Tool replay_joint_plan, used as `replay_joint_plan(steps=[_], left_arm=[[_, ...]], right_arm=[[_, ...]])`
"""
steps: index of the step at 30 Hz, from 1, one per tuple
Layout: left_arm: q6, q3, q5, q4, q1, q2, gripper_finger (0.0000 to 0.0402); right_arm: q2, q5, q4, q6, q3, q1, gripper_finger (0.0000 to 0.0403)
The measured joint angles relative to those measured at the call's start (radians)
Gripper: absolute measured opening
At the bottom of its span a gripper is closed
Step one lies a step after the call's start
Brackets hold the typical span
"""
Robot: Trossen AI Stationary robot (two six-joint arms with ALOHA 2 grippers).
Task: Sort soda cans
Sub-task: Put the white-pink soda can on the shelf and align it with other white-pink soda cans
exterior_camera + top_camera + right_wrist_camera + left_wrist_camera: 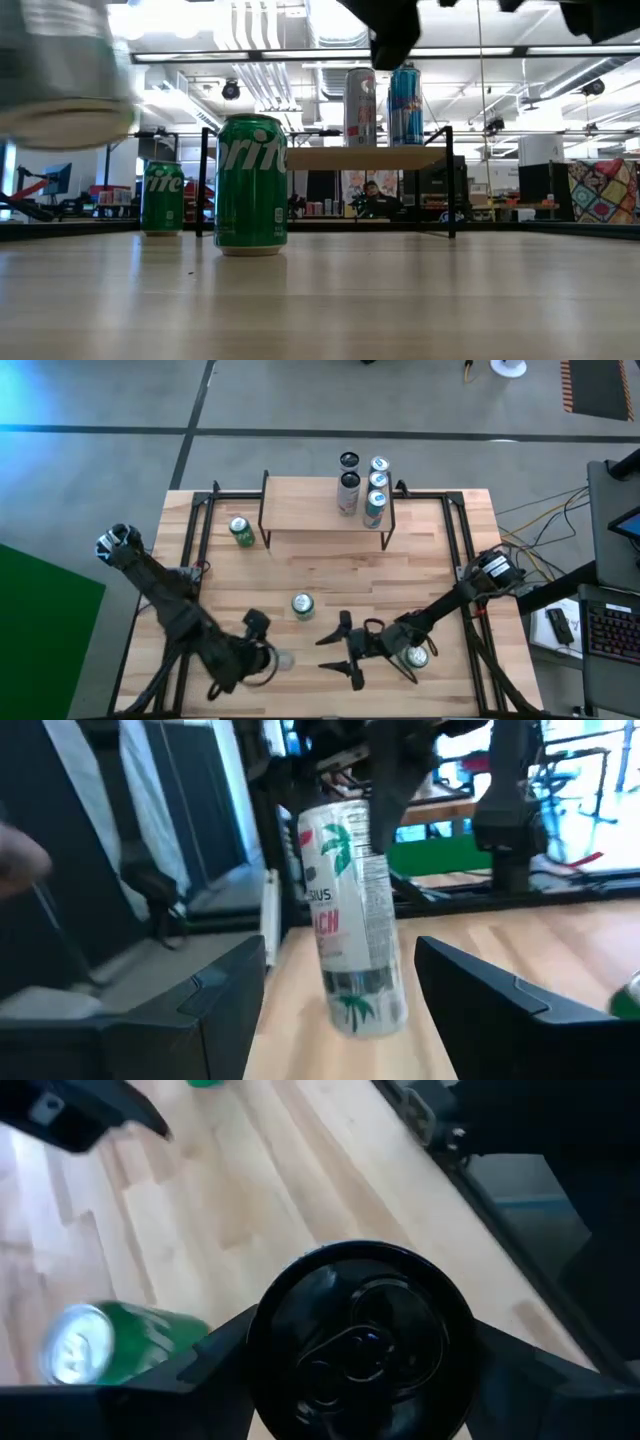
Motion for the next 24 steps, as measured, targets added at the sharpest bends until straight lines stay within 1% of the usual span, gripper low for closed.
replay_joint_plan(steps=[4, 8, 11, 14, 16, 19, 23, 24], left_arm=[[0.136, 0.002, 0.082, 0.078, 0.088, 0.005, 0.0254], [0.233, 0.002, 0.164, 0.142, 0.156, 0.005, 0.0254], [0.273, 0.002, 0.185, 0.152, 0.193, 0.005, 0.0254], [0.302, 0.002, 0.188, 0.175, 0.218, 0.005, 0.0254], [0.316, 0.002, 0.202, 0.174, 0.235, 0.011, 0.0254], [0.337, 0.007, 0.229, 0.175, 0.247, 0.027, 0.0254], [0.385, 0.023, 0.239, 0.18, 0.258, 0.045, 0.0254], [0.398, 0.025, 0.239, 0.185, 0.26, 0.048, 0.0254]], right_arm=[[-0.002, 0.0, -0.09, -0.043, 0.028, -0.03, 0.0267], [-0.017, -0.001, -0.166, -0.073, 0.051, -0.045, 0.0303], [-0.028, -0.017, -0.252, -0.061, 0.064, -0.054, 0.0334], [-0.029, -0.088, -0.307, -0.004, 0.084, -0.074, 0.0358], [-0.029, -0.132, -0.333, 0.035, 0.101, -0.093, 0.0364], [-0.025, -0.144, -0.371, 0.056, 0.121, -0.12, 0.0365], [-0.024, -0.252, -0.39, 0.063, 0.135, -0.145, 0.0366], [-0.024, -0.264, -0.39, 0.067, 0.137, -0.147, 0.0366]])
